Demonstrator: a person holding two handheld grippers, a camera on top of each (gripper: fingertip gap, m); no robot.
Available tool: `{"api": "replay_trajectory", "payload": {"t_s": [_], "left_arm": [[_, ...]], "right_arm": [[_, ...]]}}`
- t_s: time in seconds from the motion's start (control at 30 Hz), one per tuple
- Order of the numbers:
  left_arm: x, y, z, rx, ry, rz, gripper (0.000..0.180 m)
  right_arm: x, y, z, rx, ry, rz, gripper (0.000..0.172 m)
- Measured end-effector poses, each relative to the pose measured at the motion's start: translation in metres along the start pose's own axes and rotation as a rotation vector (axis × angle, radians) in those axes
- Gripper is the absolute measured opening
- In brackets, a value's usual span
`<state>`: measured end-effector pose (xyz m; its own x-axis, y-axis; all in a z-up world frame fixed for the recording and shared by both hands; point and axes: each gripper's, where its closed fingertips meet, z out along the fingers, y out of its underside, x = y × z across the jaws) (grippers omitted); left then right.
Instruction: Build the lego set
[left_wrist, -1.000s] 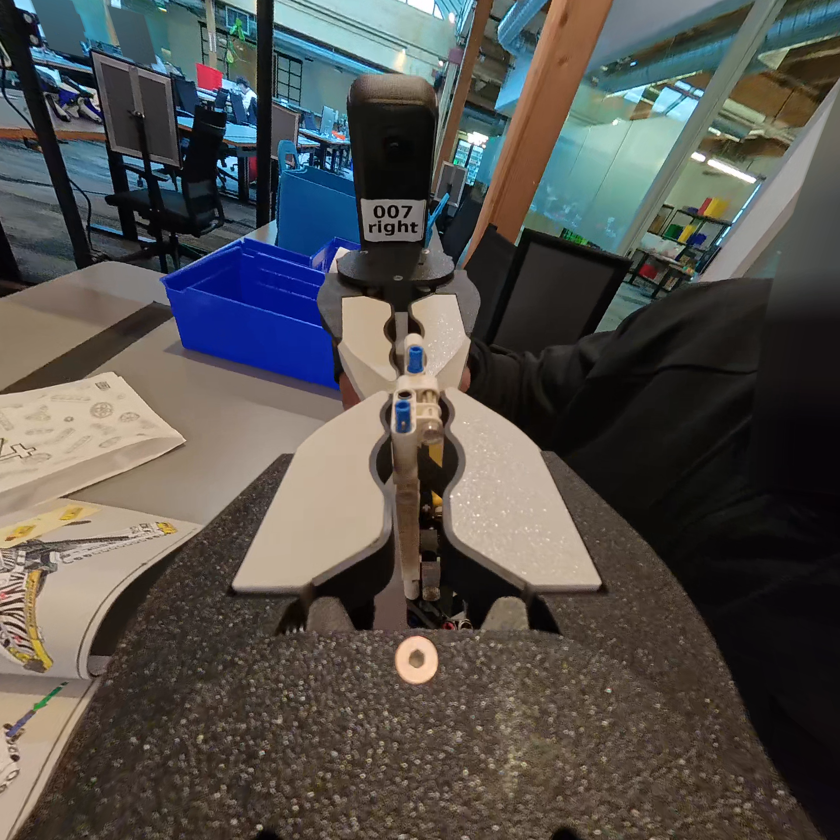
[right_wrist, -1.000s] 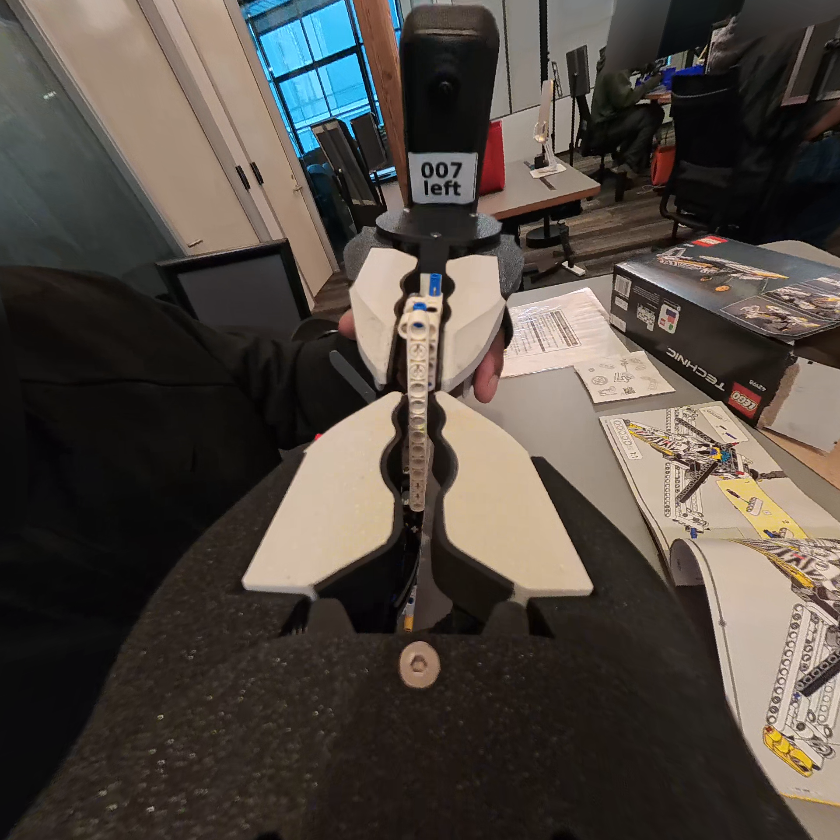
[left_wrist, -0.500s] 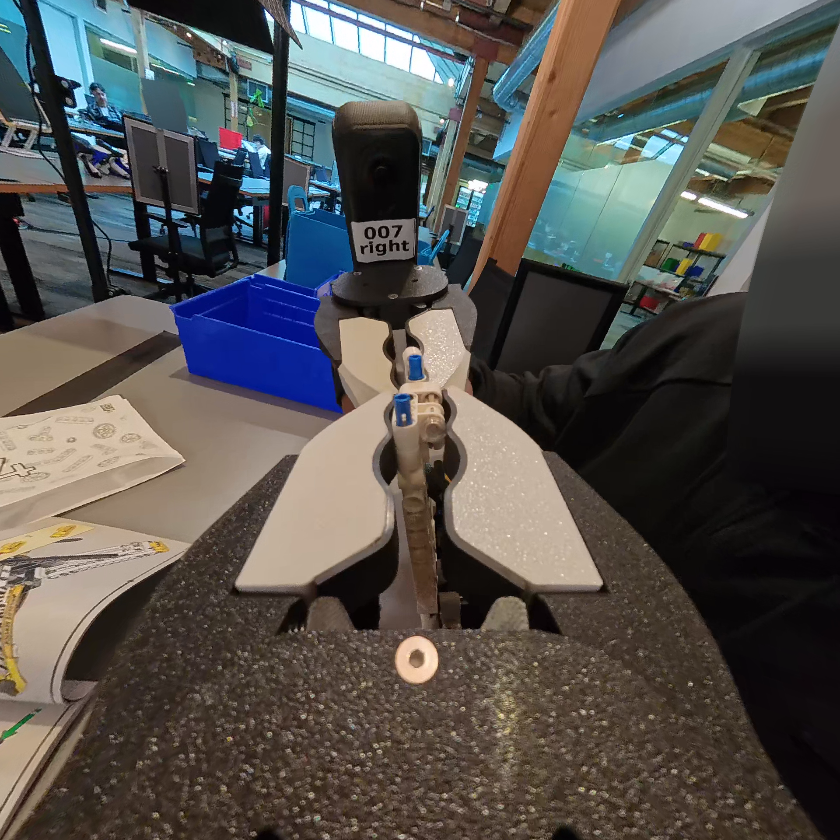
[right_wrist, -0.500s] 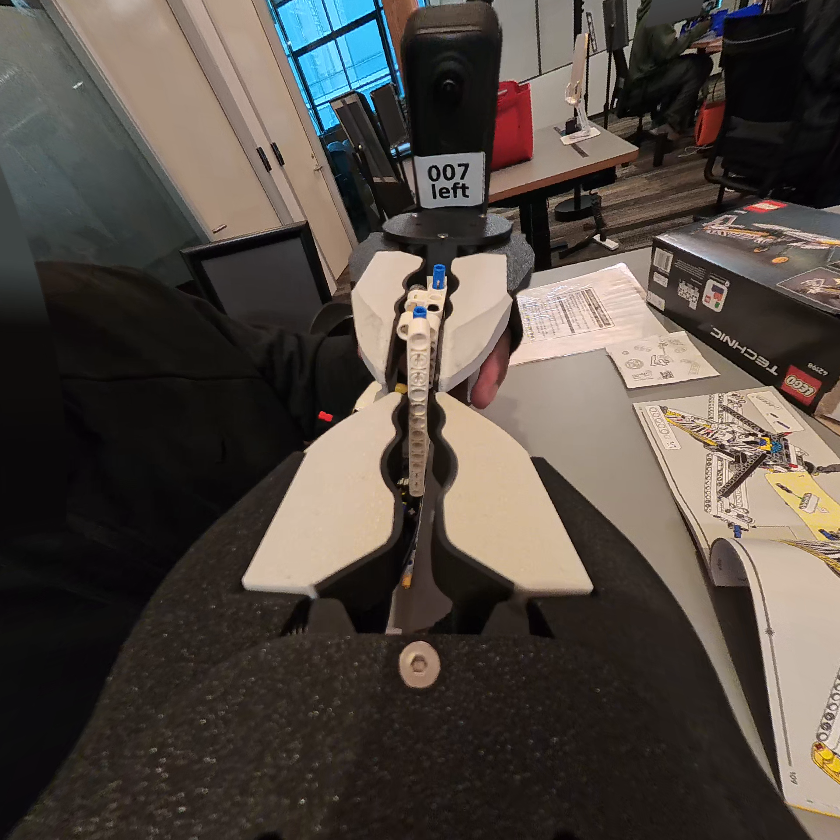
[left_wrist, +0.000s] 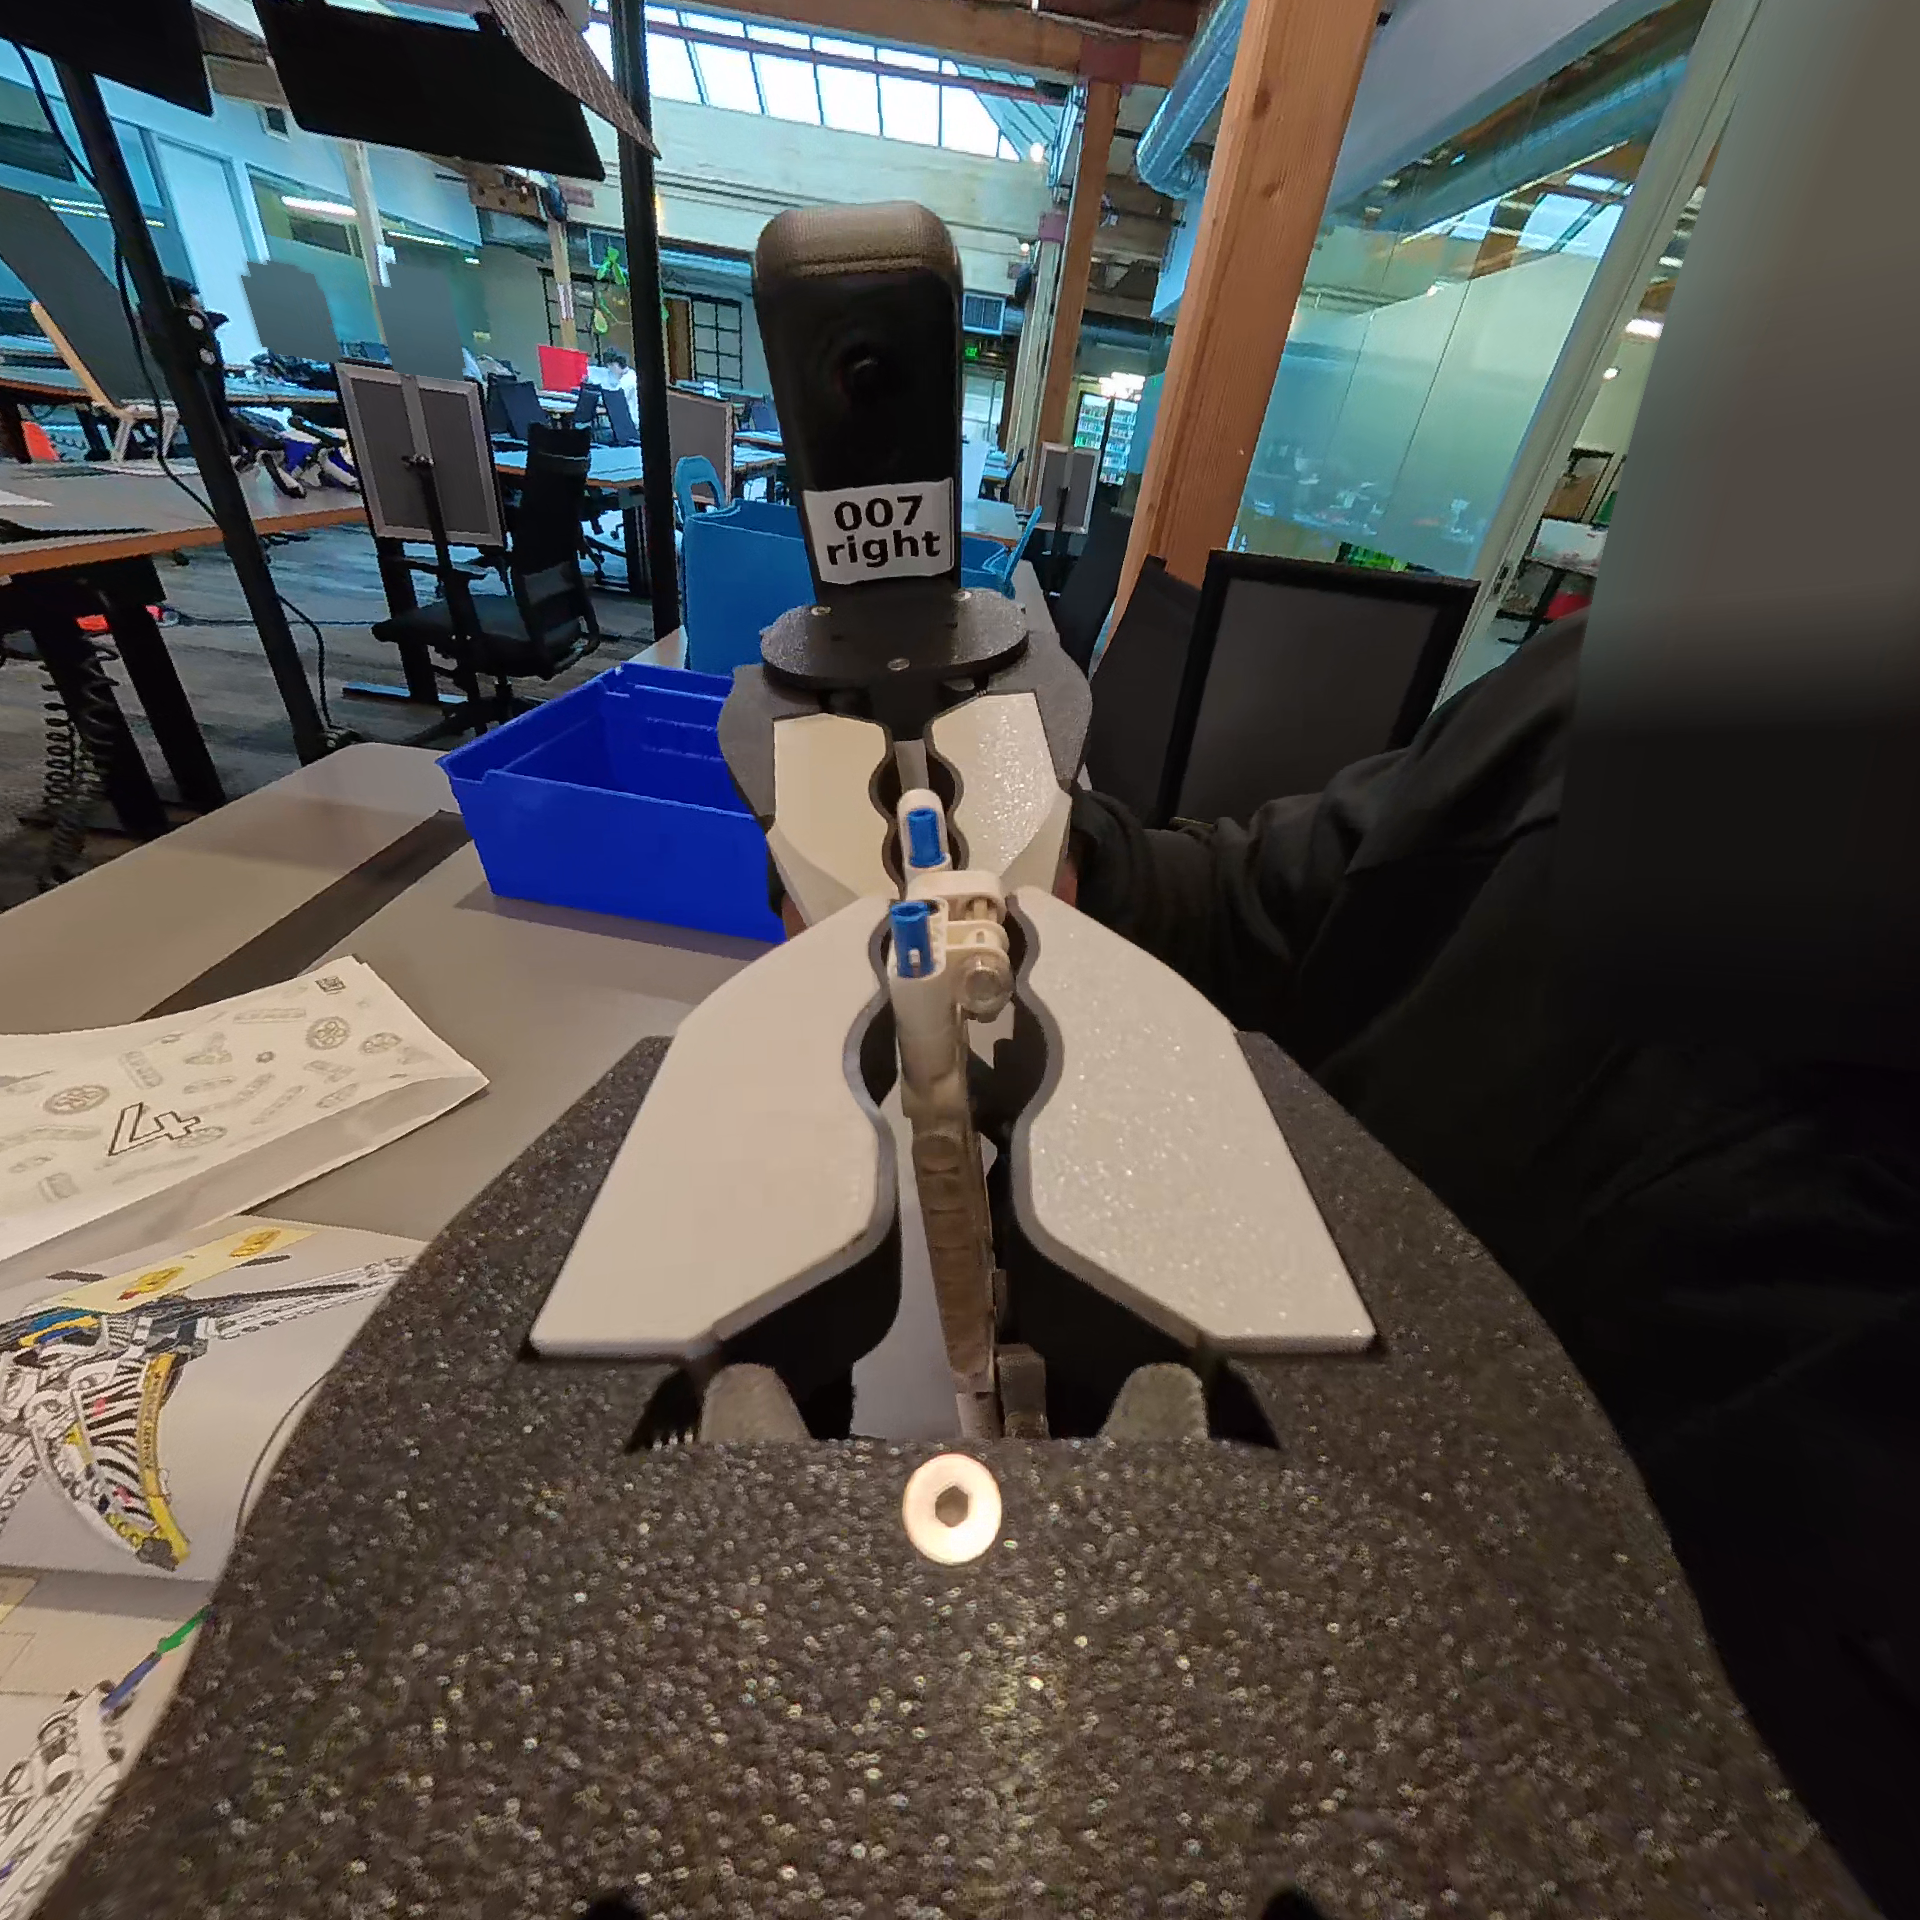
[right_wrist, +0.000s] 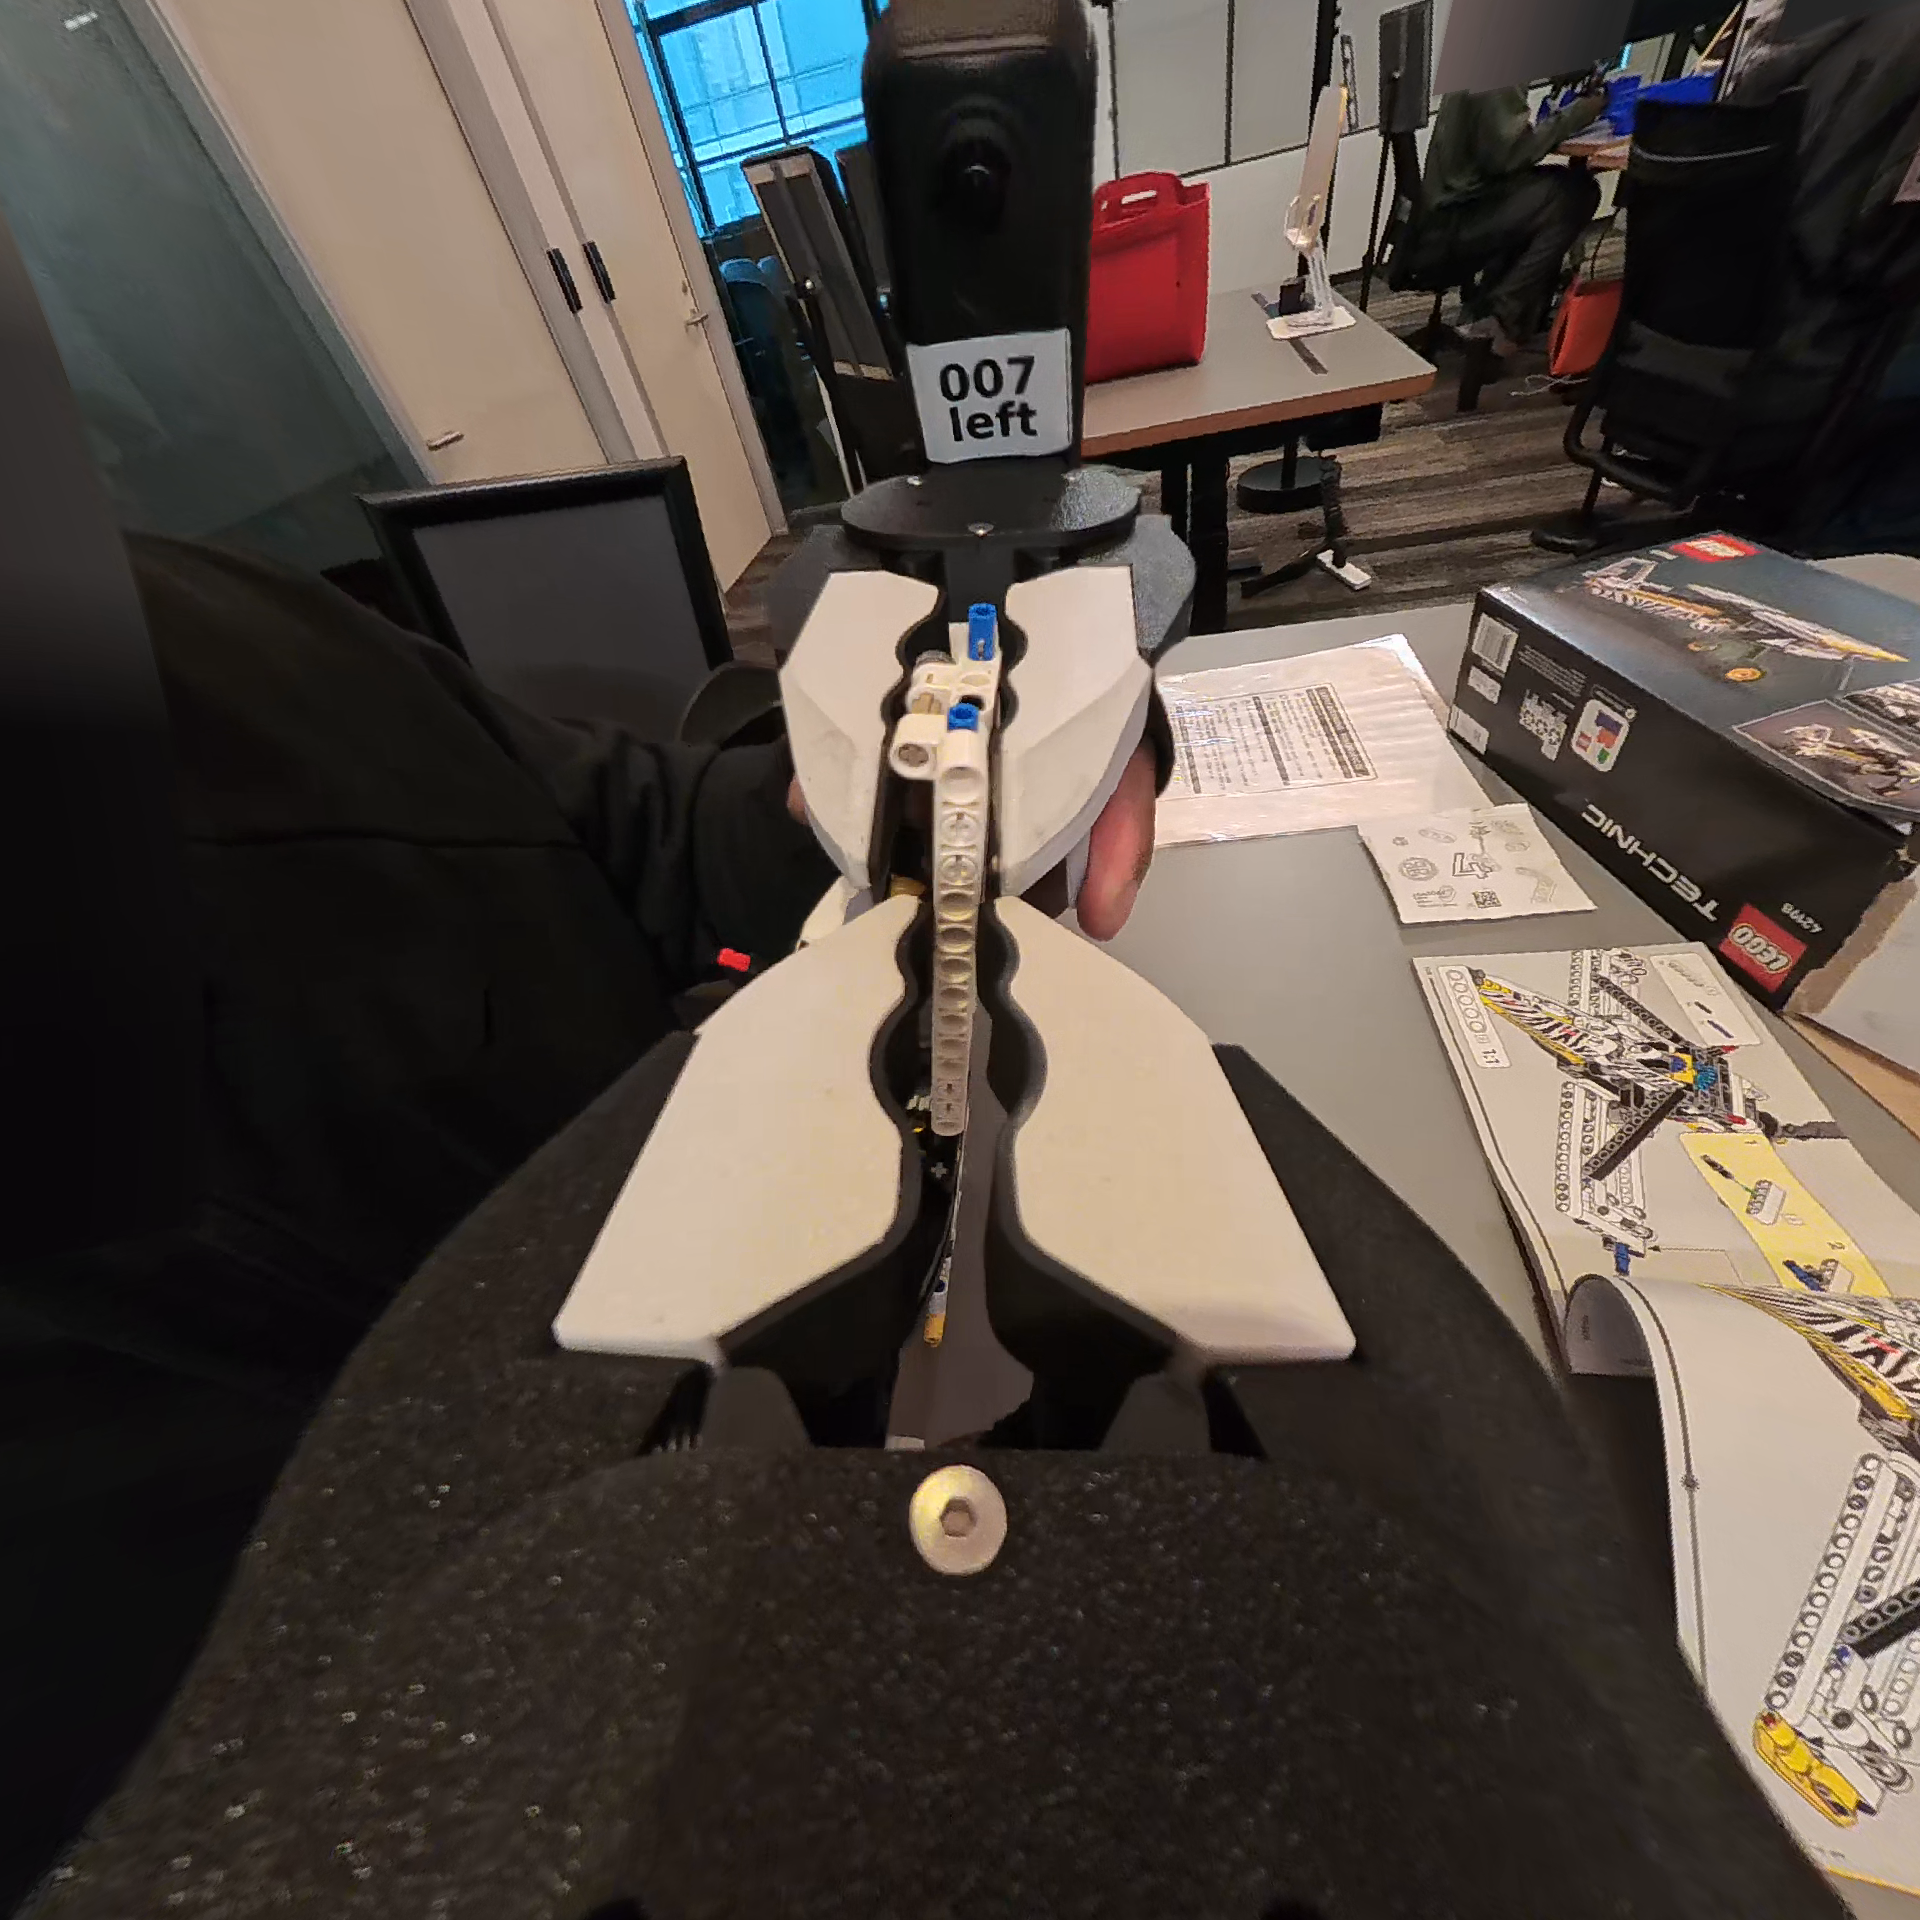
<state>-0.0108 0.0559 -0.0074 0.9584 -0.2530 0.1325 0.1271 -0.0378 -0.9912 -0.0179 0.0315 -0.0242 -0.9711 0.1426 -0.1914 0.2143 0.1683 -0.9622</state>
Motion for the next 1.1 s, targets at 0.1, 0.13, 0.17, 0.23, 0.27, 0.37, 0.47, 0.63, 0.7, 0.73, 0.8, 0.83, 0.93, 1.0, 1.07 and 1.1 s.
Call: {"api": "replay_trajectory", "payload": {"t_s": [0.1,0.13,0.17,0.23,0.27,0.37,0.47,0.63,0.7,0.73,0.8,0.83,0.93,1.0,1.07,1.1], "left_arm": [[0.0014,0.0004,-0.0008,0.012,0.009,-0.011,0.021],[0.0023,0.0003,-0.001,0.02,0.014,-0.015,0.023],[0.0022,-0.0003,-0.0011,0.034,0.013,-0.021,0.025],[0.0018,0.0011,-0.0001,0.049,0.011,-0.034,0.027],[0.001,0.0028,0.0005,0.047,0.002,-0.031,0.027],[0.0034,0.0028,-0.0008,0.042,0.006,-0.012,0.023],[0.0041,0.0026,-0.0013,0.048,0.007,-0.006,0.021],[0.0034,0.0042,-0.0036,0.073,0.018,-0.027,0.015],[0.0025,0.0045,-0.0048,0.08,0.008,-0.003,0.014],[0.0022,0.0046,-0.0052,0.082,0.005,0.004,0.014],[0.0015,0.005,-0.0057,0.08,-0.003,0.007,0.013],[0.0013,0.0052,-0.0059,0.077,-0.01,0.014,0.013],[0.0041,0.0048,-0.0067,0.075,-0.021,0.046,0.013],[0.0051,0.0046,-0.0067,0.081,-0.026,0.049,0.013],[0.0056,0.0045,-0.0066,0.093,-0.018,0.038,0.013],[0.0059,0.0042,-0.0066,0.098,-0.014,0.033,0.013]], "right_arm": [[-0.0018,0.0,0.0008,-0.005,0.011,-0.013,0.007],[-0.0023,0.0,0.0009,-0.005,0.012,-0.015,0.007],[-0.0032,-0.0001,0.0011,-0.004,0.008,-0.015,0.007],[-0.0054,-0.0004,0.0025,-0.003,-0.001,-0.012,0.007],[-0.0065,-0.0004,0.0032,-0.004,-0.004,-0.014,0.007],[-0.0078,0.0005,0.0043,-0.015,0.004,-0.024,0.007],[-0.0094,0.0008,0.0051,-0.02,0.006,-0.029,0.007],[-0.0082,0.0032,0.0065,-0.031,0.027,-0.043,0.007],[-0.0084,0.0033,0.0077,-0.022,0.02,-0.032,0.007],[-0.008,0.0034,0.0081,-0.016,0.017,-0.029,0.007],[-0.0073,0.0033,0.0082,-0.006,0.013,-0.02,0.007],[-0.006,0.0036,0.0078,-0.002,0.018,-0.015,0.007],[-0.0046,0.0051,0.0045,0.004,0.016,-0.001,0.01],[-0.0055,0.0059,0.0038,0.01,0.002,0.015,0.01],[-0.0074,0.0069,0.0051,0.009,-0.011,0.015,0.007],[-0.0077,0.0068,0.0058,0.009,-0.01,0.01,0.007]]}}
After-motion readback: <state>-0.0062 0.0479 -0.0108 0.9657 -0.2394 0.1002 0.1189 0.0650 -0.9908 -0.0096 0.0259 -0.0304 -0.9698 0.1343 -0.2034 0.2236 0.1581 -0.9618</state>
